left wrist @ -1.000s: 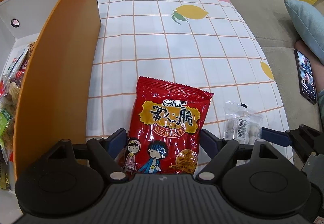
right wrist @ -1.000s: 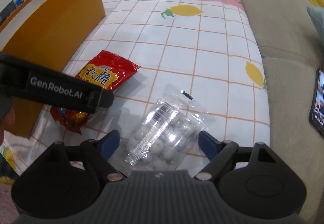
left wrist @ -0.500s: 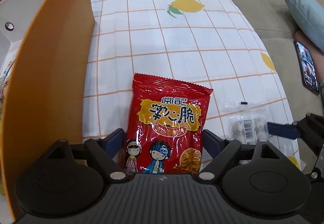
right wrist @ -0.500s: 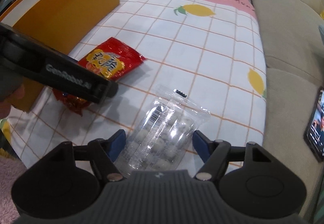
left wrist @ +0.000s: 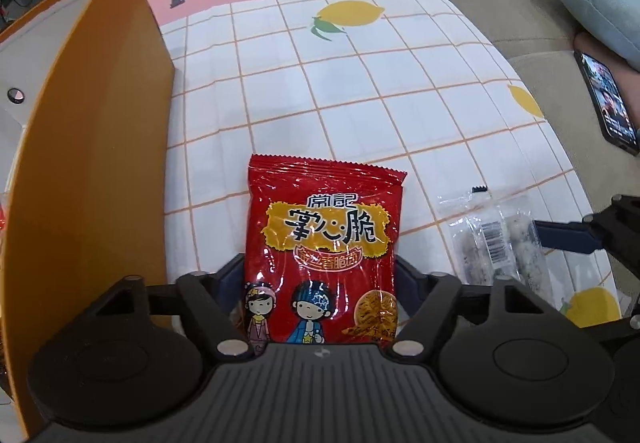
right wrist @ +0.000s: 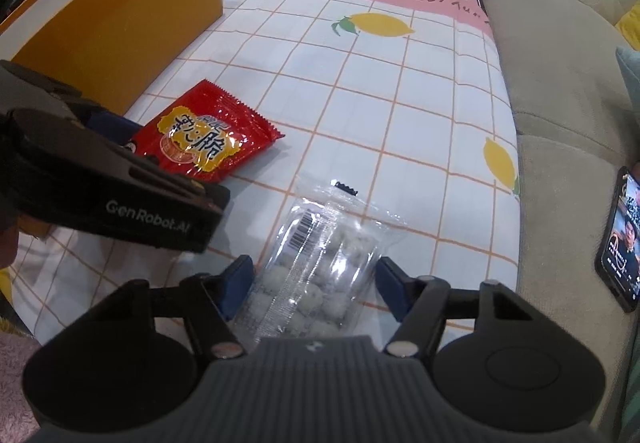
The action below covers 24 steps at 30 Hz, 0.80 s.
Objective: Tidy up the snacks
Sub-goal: 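Carry the red bag and clear packet over the box with both tools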
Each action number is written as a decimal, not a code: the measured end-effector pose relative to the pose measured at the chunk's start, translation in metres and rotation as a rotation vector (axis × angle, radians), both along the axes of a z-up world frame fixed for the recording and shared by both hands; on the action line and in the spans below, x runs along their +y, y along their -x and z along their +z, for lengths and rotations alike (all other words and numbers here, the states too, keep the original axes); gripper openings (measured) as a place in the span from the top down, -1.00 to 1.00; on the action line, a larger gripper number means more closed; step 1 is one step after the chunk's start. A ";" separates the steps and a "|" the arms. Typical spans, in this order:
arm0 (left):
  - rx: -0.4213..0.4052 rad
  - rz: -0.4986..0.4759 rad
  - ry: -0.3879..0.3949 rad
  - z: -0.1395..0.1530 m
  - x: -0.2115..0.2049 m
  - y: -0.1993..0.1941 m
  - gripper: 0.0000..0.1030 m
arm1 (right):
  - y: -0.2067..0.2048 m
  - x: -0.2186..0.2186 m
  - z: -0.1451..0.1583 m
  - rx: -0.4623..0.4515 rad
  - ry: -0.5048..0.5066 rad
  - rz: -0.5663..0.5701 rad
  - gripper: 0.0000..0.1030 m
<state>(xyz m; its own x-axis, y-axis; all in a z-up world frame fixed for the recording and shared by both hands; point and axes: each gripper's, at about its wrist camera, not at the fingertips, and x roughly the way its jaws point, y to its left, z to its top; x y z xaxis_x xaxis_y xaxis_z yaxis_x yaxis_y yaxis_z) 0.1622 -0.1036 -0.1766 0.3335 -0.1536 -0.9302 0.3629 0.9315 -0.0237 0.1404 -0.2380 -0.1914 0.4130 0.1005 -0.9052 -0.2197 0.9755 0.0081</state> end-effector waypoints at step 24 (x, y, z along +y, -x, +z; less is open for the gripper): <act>-0.081 0.048 0.079 0.042 0.013 0.019 -0.55 | 0.013 0.008 0.030 -0.082 -0.008 0.014 -0.12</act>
